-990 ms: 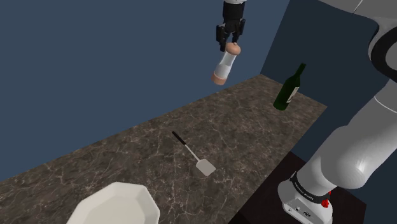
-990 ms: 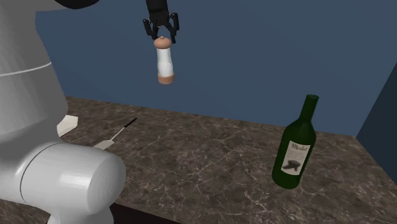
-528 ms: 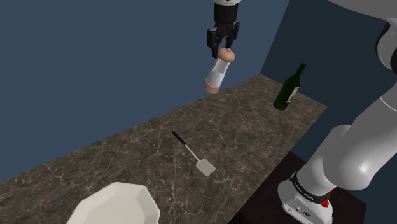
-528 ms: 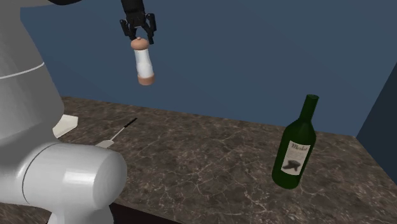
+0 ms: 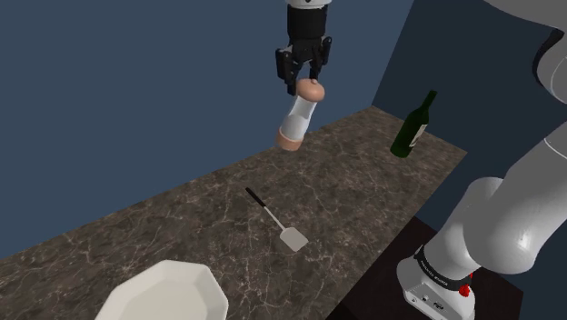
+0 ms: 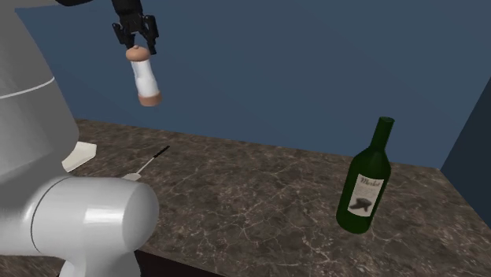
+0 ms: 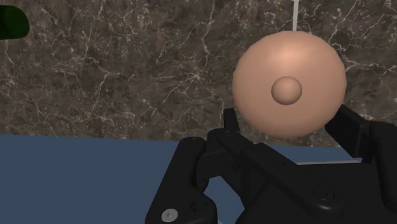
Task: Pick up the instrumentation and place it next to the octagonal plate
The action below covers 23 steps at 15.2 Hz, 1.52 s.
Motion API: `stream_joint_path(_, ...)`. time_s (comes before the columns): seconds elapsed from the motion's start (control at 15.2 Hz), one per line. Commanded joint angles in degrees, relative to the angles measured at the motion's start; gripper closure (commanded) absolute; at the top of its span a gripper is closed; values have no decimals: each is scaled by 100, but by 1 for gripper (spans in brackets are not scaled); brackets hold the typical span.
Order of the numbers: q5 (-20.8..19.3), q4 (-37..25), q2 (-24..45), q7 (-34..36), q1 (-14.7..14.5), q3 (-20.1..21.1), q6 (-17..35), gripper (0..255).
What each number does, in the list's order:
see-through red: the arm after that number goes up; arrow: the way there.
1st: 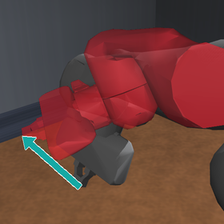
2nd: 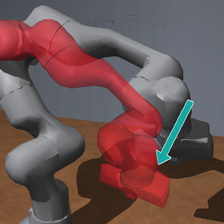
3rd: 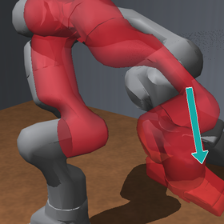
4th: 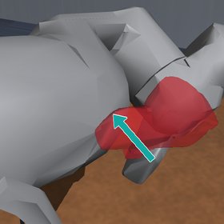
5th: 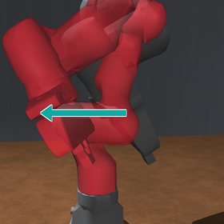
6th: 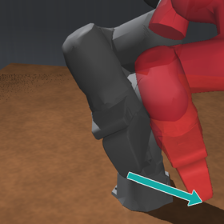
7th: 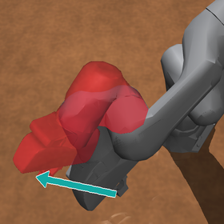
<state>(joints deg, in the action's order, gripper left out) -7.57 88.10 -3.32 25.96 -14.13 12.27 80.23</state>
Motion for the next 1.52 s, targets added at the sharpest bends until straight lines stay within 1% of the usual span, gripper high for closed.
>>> stream_joint_path(0.0, 30, -28, 24, 331, -150, 171, -47, 255)
stream_joint_path(0.46, 27, -527, 422, 1366, -654, 720, -298, 255)
stream_joint_path(0.79, -93, -1154, 936, 2134, -1091, 1097, -540, 255)
stream_joint_path(0.86, -145, -1358, 1101, 2330, -1222, 1185, -617, 255)
stream_joint_path(1.45, -4, -252, 783, 2322, -1124, 1133, 204, 255)
